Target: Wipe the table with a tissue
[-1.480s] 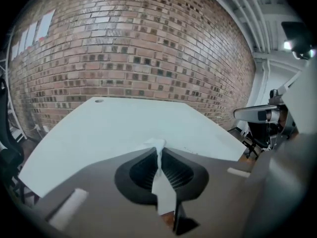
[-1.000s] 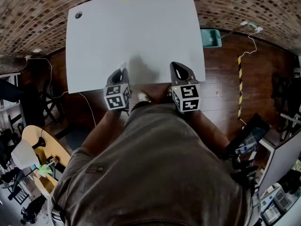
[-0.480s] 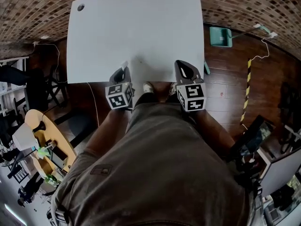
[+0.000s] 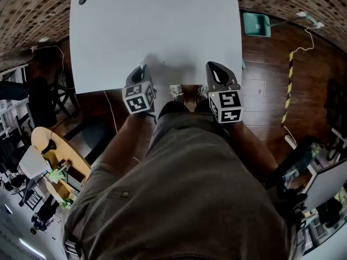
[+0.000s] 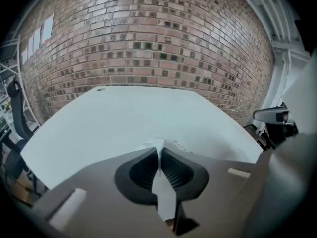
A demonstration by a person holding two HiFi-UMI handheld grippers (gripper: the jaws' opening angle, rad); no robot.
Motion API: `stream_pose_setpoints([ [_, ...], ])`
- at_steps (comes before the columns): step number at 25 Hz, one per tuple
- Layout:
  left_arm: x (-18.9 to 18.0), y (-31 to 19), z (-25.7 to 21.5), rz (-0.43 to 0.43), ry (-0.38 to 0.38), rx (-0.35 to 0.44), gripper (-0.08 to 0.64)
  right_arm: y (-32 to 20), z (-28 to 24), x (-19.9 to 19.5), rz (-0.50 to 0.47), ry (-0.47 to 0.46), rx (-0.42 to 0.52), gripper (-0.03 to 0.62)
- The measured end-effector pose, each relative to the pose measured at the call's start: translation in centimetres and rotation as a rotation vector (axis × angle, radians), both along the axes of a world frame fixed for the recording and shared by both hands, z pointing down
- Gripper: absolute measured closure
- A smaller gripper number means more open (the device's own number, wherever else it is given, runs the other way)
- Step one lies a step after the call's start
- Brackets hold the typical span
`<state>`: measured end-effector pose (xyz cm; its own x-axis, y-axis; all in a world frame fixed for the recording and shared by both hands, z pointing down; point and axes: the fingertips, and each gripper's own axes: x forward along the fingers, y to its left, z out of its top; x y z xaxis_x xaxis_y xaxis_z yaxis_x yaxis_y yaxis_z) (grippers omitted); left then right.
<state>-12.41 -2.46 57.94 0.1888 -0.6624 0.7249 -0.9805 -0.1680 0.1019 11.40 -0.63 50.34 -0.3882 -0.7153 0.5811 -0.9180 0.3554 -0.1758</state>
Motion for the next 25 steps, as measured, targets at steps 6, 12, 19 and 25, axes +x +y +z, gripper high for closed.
stream_pose_setpoints([
  [6,0.4,-1.1,1.8,0.051,-0.015,-0.037,0.537,-0.1,0.5,0.1,0.031,0.008,-0.021,0.578],
  [12,1.5,-1.1,2.1,0.088,-0.007,-0.050,0.537,-0.1,0.6,0.8,0.064,0.006,-0.030,0.578],
  [19,3.1,-1.4,2.1,0.108,-0.002,-0.055,0.537,0.4,0.5,2.2,0.097,0.002,-0.021,0.578],
  [25,4.9,-1.6,2.1,0.133,0.004,-0.055,0.537,0.8,0.3,3.4,0.124,-0.005,-0.015,0.578],
])
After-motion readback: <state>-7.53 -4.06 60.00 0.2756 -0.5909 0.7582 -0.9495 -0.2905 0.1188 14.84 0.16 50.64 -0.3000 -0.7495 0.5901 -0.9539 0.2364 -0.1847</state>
